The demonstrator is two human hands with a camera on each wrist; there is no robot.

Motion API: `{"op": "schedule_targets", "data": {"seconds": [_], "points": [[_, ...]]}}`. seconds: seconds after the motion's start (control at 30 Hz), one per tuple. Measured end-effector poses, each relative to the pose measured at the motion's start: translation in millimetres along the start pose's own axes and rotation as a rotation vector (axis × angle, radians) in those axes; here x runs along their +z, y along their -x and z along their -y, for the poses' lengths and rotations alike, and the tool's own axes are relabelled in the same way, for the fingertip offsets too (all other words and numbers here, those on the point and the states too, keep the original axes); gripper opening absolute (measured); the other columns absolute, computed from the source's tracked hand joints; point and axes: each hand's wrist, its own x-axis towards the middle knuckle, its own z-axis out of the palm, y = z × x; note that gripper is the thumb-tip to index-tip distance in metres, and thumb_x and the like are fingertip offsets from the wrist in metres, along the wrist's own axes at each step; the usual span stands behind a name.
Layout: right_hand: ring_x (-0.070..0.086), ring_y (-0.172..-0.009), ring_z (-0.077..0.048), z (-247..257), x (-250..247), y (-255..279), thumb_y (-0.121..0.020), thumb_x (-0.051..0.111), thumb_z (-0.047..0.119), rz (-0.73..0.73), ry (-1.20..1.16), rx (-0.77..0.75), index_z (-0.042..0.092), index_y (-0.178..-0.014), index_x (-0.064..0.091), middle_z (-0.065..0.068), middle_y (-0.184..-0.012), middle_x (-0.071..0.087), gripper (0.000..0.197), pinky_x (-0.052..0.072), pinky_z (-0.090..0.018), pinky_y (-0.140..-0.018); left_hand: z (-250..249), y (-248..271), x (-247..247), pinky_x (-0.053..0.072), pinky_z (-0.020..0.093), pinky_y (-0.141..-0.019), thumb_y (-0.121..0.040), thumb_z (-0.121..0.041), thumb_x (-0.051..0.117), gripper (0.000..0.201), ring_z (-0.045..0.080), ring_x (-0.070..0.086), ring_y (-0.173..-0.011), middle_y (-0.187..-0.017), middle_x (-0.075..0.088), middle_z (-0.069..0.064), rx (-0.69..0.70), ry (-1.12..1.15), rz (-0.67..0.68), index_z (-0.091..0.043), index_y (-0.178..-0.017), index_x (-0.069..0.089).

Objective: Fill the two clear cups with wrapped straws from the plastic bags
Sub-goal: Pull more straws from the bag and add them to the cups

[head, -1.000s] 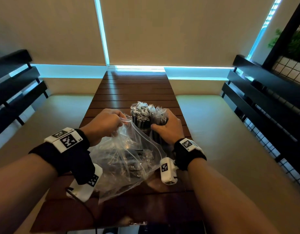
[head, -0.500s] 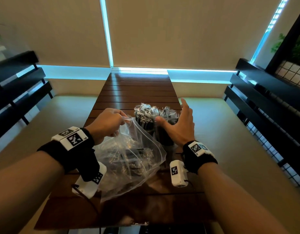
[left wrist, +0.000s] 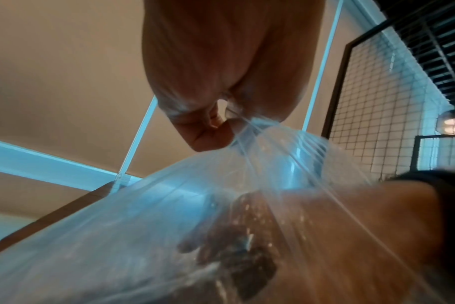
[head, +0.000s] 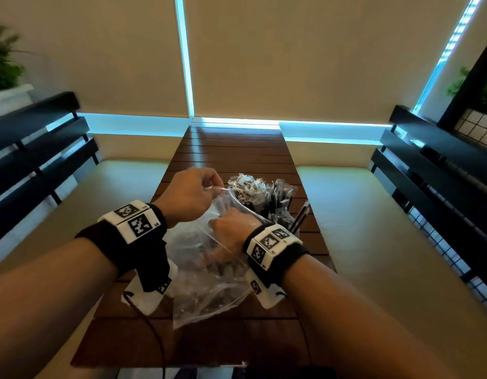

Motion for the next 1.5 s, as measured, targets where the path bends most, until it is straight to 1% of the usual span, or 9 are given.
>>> {"op": "schedule_targets", "data": {"seconds": [0.1,0.3,0.53,0.73,0.87,1.0,1.2,1.3,1.5], "points": [[0.054,-0.121,-0.035,3.8,2.2,-12.9,-0.099,0.046,0.025,-0.023,0.011,0.036,0.009,-0.118,0.062,-0.015,-0.124,0.060,0.030,0.048,-0.046,-0.085,3.5,-1.1,-2.2,0.033,0.011,-0.063,-0.095,-0.018,0.066,0.008,0.002,0.048,-0.075,-0.080,0.052,-0.016,0.072,-0.040,-0.062,-0.021,-0.087,0.066],[0.064,-0.109,-0.032,12.4,25.4,-34.9,-0.104,0.039,0.025,-0.074,0.056,0.059,0.010,-0.115,0.066,-0.011,-0.119,0.067,0.033,0.042,-0.035,-0.073,26.7,3.0,8.2,0.035,0.008,-0.063,-0.094,-0.015,0.067,0.006,-0.001,0.045,-0.075,-0.085,0.042,-0.013,0.186,-0.107,-0.061,-0.019,-0.095,0.071],[0.063,-0.111,-0.033,20.5,25.4,-53.0,-0.104,0.038,0.022,-0.066,0.062,0.076,0.010,-0.118,0.066,-0.012,-0.120,0.066,0.034,0.045,-0.037,-0.081,43.8,-2.3,1.5,0.035,0.010,-0.069,-0.094,-0.024,0.068,0.006,0.011,0.054,-0.086,-0.092,0.052,-0.006,0.203,-0.074,-0.078,-0.020,-0.098,0.069],[0.060,-0.095,-0.030,19.8,23.3,-51.5,-0.099,0.046,0.012,-0.120,-0.091,0.051,0.012,-0.125,0.057,-0.011,-0.105,0.064,0.028,0.040,-0.031,-0.074,67.8,-5.1,-4.9,0.048,0.035,-0.093,-0.091,-0.046,0.064,0.045,0.023,0.056,-0.110,-0.121,0.053,0.004,-0.019,-0.408,0.331,-0.025,-0.130,0.058],[0.059,-0.114,-0.029,19.1,21.6,-55.3,-0.096,0.058,0.037,-0.054,-0.186,0.131,0.008,-0.125,0.058,-0.012,-0.123,0.062,0.042,0.048,-0.034,-0.087,74.7,-8.0,4.3,0.057,0.030,-0.061,-0.097,-0.026,0.054,0.022,0.017,0.067,-0.077,-0.114,0.068,0.009,-0.115,-0.259,0.274,-0.021,-0.111,0.070],[0.060,-0.103,-0.027,13.3,22.1,-50.3,-0.088,0.069,0.039,0.011,-0.219,0.199,0.008,-0.113,0.063,-0.011,-0.116,0.064,0.040,0.040,-0.027,-0.073,73.5,-9.1,12.8,0.059,0.037,-0.079,-0.096,-0.018,0.054,0.023,0.029,0.068,-0.101,-0.108,0.072,0.009,-0.210,-0.146,0.254,-0.019,-0.111,0.072],[0.064,-0.078,-0.023,-5.1,7.6,-29.8,-0.093,0.061,0.014,0.166,-0.394,0.289,0.001,-0.114,0.062,-0.016,-0.106,0.071,0.025,0.054,-0.033,-0.061,71.3,-11.5,28.1,0.063,0.044,-0.071,-0.102,-0.025,0.050,0.022,0.030,0.070,-0.092,-0.104,0.068,0.013,-0.303,-0.071,0.304,-0.011,-0.108,0.067],[0.061,-0.065,-0.018,-22.1,-4.0,-4.7,-0.091,0.066,0.023,0.200,-0.384,0.272,0.008,-0.106,0.063,-0.005,-0.086,0.070,0.021,0.049,-0.024,-0.056,72.2,-13.8,35.8,0.063,0.042,-0.062,-0.101,-0.022,0.047,0.022,0.027,0.066,-0.088,-0.107,0.064,0.015,-0.388,0.068,0.372,-0.011,-0.105,0.065],[0.053,-0.060,-0.012,-43.8,-47.4,59.0,-0.094,0.061,0.035,0.219,-0.109,0.222,0.016,-0.094,0.058,0.003,-0.071,0.056,0.020,0.038,-0.021,-0.050,61.0,-14.2,51.6,0.062,0.043,-0.074,-0.092,-0.012,0.047,0.027,0.038,0.066,-0.099,-0.111,0.065,0.017,-0.331,-0.086,0.346,-0.005,-0.111,0.065]]}}
